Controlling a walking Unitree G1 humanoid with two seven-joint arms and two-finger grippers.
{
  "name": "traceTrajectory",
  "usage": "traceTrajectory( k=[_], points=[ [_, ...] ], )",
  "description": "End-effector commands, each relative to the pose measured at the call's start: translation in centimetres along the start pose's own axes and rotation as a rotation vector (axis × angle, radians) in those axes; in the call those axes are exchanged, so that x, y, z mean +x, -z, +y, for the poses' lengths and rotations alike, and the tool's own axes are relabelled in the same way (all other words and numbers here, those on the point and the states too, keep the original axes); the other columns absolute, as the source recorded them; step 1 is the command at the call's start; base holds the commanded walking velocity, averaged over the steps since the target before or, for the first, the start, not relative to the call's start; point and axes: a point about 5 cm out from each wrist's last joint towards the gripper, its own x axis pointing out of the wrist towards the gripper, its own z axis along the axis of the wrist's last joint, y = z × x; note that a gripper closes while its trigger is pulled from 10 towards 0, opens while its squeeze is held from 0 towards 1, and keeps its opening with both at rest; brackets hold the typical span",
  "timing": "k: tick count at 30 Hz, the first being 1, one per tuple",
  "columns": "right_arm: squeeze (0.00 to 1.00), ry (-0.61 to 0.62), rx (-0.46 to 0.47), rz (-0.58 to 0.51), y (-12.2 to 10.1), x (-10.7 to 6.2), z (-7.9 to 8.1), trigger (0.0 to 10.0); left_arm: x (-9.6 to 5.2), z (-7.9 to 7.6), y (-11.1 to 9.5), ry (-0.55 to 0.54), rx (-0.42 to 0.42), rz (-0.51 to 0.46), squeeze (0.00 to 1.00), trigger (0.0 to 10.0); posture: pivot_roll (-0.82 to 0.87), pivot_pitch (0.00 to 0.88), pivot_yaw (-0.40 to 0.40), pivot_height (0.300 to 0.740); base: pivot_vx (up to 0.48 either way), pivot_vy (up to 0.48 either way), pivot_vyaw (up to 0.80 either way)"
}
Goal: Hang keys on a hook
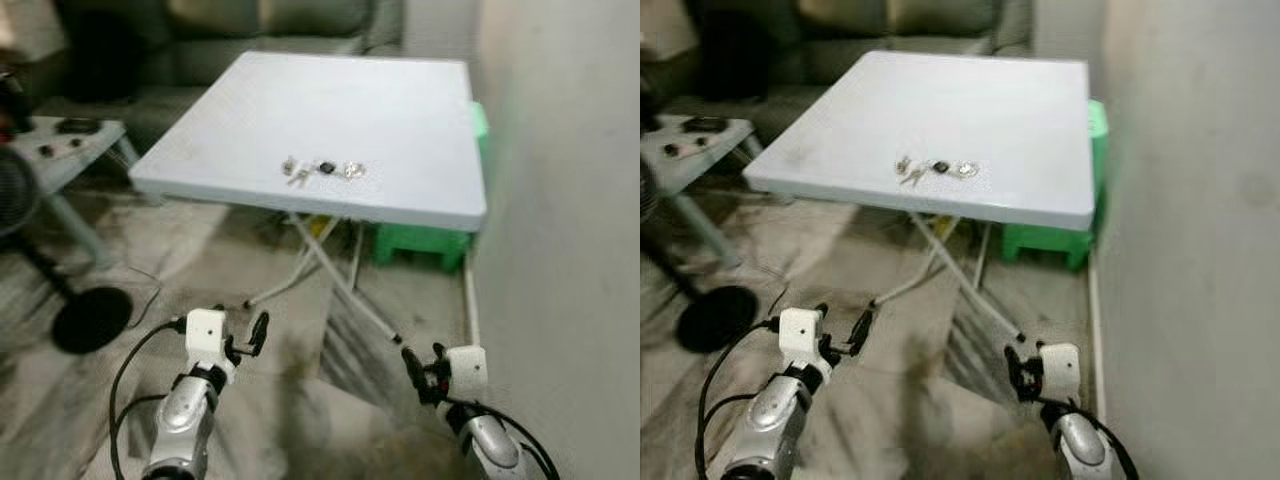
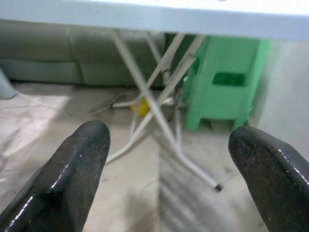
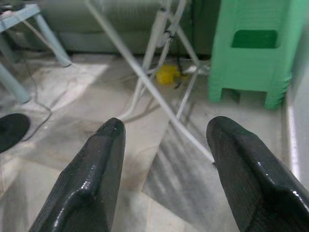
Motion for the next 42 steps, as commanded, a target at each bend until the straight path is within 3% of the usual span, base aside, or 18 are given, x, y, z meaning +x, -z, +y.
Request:
traceTrajectory(
  k=[1, 4, 6, 12, 30, 42],
  points=[
    [0.0, 0.009, 0.009, -0.063, -1.5, 0.7, 0.1, 10.0, 0.5, 0.8, -1.4, -0.016, -0.004, -0.04, 0.0, 10.0, -0.03, 0.069, 0.015, 0.74, 0.0, 0.0, 0.0],
    [0.0, 0.028, 0.033, -0.14, -3.5, 1.6, -0.2, 10.0, 1.2, 0.7, -3.0, -0.014, -0.002, -0.098, 0.0, 10.0, -0.03, 0.061, 0.014, 0.74, 0.0, 0.0, 0.0],
    [0.0, 0.022, 0.024, -0.192, -5.1, 2.0, -0.1, 10.0, 1.6, 0.6, -3.9, 0.005, -0.043, -0.111, 0.0, 10.0, -0.03, 0.061, 0.015, 0.74, 0.0, 0.0, 0.0],
    [0.0, 0.01, 0.035, -0.275, -7.5, 2.6, 0.2, 10.0, 2.1, 0.9, -5.2, 0.009, -0.045, -0.147, 0.0, 10.0, -0.02, 0.052, 0.016, 0.74, 0.0, 0.348, 0.0],
    [0.0, 0.031, 0.053, -0.305, -9.0, 2.4, 0.2, 10.0, 3.0, 1.4, -8.3, 0.005, -0.058, -0.209, 0.0, 10.0, -0.02, 0.029, 0.011, 0.74, 0.0, 0.451, 0.0],
    [0.0, 0.019, 0.041, -0.342, -10.7, 2.4, 0.3, 10.0, 3.3, 1.3, -9.9, 0.026, -0.069, -0.243, 0.0, 10.0, -0.02, 0.033, 0.011, 0.74, 0.0, 0.128, 0.0]
  ],
)
